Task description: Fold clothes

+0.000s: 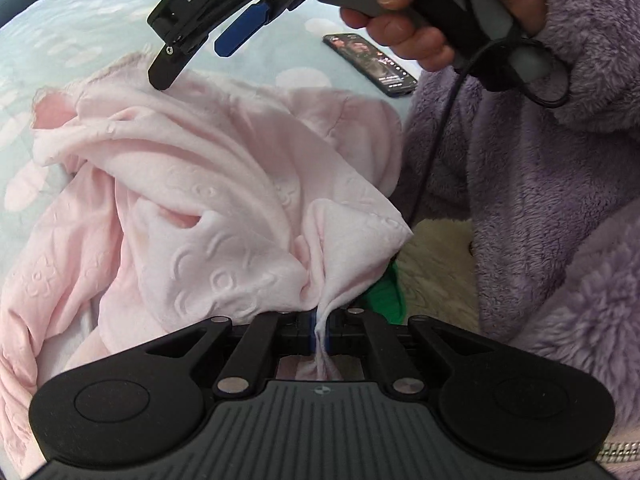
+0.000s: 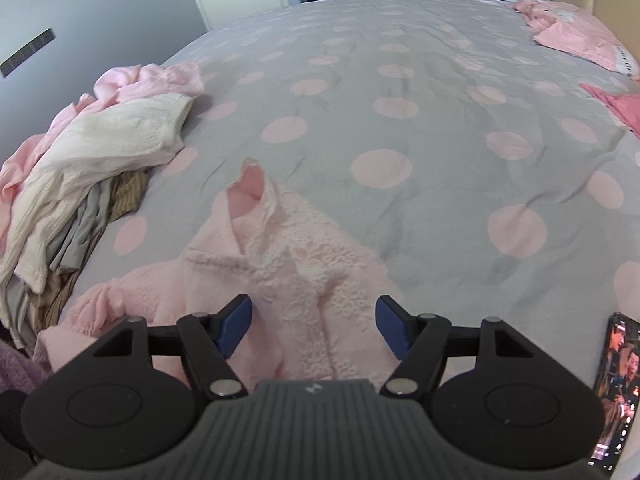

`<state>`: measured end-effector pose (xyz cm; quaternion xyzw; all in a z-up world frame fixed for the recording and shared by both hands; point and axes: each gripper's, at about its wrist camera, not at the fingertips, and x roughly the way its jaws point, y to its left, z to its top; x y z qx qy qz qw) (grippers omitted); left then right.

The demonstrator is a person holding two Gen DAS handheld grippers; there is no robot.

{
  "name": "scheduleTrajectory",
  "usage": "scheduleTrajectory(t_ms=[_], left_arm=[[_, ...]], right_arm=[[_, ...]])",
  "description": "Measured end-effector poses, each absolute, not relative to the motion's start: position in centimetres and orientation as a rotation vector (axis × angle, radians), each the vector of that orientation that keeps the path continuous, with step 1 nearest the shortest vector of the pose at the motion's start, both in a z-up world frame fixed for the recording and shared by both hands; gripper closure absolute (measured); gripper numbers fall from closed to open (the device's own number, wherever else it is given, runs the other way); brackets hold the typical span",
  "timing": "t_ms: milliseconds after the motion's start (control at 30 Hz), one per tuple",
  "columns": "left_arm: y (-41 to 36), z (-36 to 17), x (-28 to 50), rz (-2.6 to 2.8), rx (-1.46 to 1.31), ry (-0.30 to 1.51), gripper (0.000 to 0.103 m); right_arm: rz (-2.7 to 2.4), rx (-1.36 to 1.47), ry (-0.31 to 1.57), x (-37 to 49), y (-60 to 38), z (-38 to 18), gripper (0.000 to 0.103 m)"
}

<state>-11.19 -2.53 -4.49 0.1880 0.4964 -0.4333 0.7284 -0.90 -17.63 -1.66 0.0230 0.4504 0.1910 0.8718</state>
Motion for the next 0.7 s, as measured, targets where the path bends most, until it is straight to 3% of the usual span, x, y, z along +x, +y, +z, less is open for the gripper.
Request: scheduleTrajectory(t_ms=[333,400,467,567,633,700], left_arm=[[-1.9,-4.5,-10.4,-0.929,0.411,1.089,0.101],[-2.1,-4.6,-10.2,-0.940,0.422,1.088,0.101],[-2.0,-4.6,-10.1,-0.940,0.438,1.087,0.101],[-2.0,-4.4,-9.9,-0.936,0.444,1.082,0.101],[-1.9,-4.3,-10.0,-0.930,0.443,1.081,0.101],[-1.7,-4.0,-10.0,-0.924,0.438,1.076,0.101]], right_arm=[[0.455,-0.108,0.900,-3.5,-16.7,-1.8,0.033],[0.463,-0.103,0.905,-3.1,-16.7,-2.1,0.040],[0.477,-0.080,0.917,-2.6,-16.9,-2.5,0.064],[0.497,-0.045,0.930,-2.5,-17.3,-2.6,0.084],[0.504,-0.051,0.919,-3.0,-17.5,-2.2,0.093],[0.501,-0.054,0.913,-3.4,-18.1,-1.6,0.095]])
